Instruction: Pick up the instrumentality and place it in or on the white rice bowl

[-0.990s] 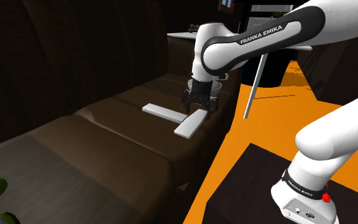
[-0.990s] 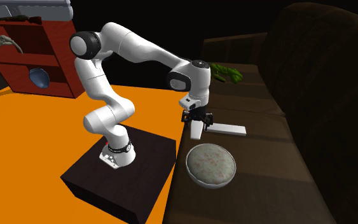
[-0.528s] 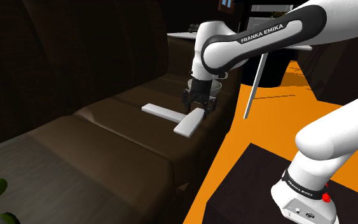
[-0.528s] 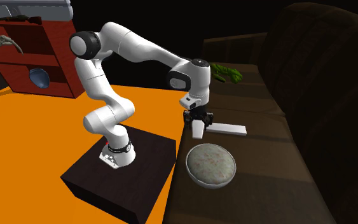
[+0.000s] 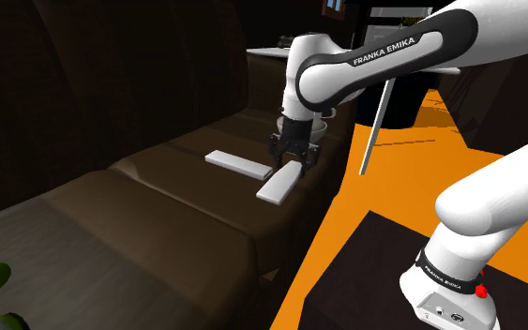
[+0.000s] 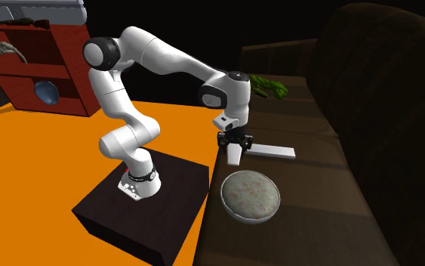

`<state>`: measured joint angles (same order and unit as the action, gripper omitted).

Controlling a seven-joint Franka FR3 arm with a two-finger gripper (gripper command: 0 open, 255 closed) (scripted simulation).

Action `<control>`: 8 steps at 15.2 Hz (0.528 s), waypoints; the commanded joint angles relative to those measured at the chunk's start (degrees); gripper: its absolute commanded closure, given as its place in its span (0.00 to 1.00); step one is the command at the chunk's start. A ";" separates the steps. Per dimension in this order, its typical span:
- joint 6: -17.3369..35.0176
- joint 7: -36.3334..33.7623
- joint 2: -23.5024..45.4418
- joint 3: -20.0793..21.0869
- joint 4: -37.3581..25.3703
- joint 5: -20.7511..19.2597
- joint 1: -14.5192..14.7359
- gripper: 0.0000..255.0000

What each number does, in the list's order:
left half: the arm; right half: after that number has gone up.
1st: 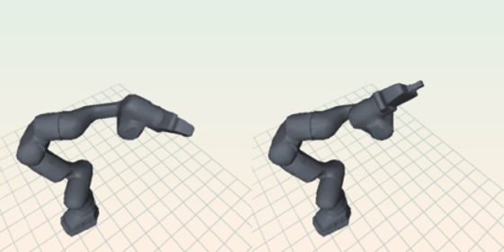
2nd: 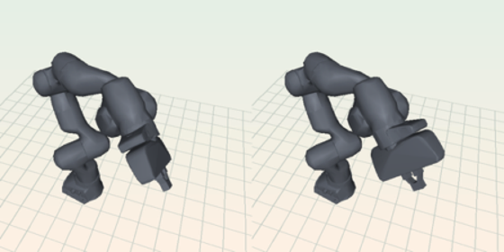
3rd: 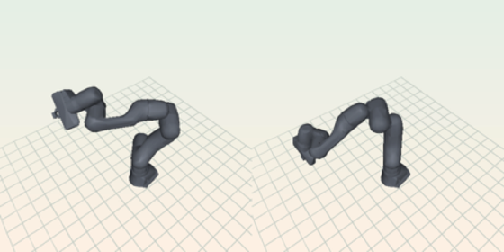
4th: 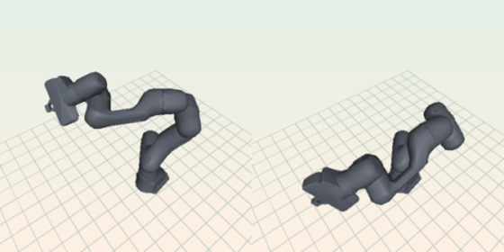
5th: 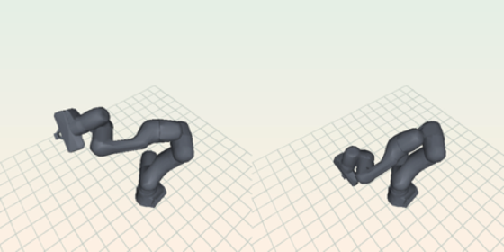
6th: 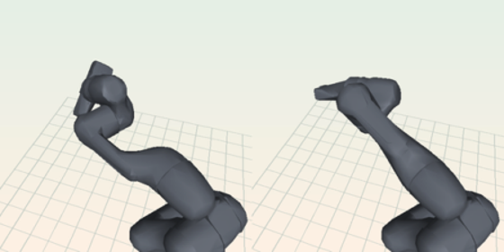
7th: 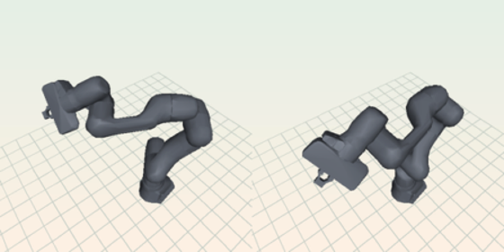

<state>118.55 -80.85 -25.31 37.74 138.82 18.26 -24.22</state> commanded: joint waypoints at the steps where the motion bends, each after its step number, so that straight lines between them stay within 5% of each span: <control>1: -0.97 0.15 -0.47 -0.31 0.01 0.11 0.15 1.00; 8: -6.77 0.24 -2.27 -1.98 -4.02 -0.32 0.19 1.00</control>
<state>112.65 -80.59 -27.53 35.97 135.62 18.11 -23.93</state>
